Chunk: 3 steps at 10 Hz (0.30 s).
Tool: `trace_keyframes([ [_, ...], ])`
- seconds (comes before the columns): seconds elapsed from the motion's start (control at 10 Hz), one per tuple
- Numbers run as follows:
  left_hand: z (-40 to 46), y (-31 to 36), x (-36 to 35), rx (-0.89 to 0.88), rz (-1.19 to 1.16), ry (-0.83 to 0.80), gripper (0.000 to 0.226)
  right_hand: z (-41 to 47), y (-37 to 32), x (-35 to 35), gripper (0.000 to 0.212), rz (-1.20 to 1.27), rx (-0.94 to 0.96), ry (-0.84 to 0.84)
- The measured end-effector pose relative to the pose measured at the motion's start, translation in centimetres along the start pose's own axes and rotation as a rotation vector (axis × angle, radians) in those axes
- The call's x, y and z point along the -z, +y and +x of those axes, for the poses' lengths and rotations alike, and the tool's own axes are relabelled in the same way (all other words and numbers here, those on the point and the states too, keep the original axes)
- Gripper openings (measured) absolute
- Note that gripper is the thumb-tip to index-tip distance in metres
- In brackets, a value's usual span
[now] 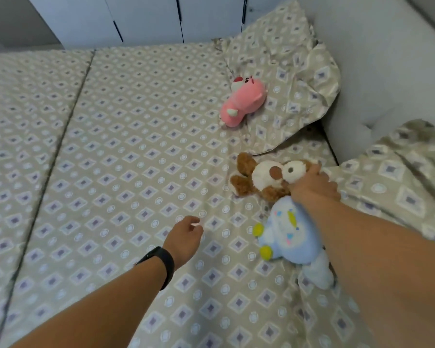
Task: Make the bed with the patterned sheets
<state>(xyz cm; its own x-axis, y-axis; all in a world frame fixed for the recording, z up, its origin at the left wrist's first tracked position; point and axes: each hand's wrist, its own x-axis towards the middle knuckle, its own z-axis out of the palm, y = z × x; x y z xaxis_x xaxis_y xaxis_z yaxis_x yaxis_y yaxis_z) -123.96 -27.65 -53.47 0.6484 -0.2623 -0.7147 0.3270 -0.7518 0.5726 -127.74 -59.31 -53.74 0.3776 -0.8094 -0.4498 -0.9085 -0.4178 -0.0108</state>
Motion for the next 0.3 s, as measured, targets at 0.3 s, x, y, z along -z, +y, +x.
trace_keyframes([
  [0.3, -9.4, 11.8, 7.8, -0.17, 0.105, 0.013, 0.028, -9.8, -1.9, 15.1, 0.075, -0.075, 0.209, 0.072],
])
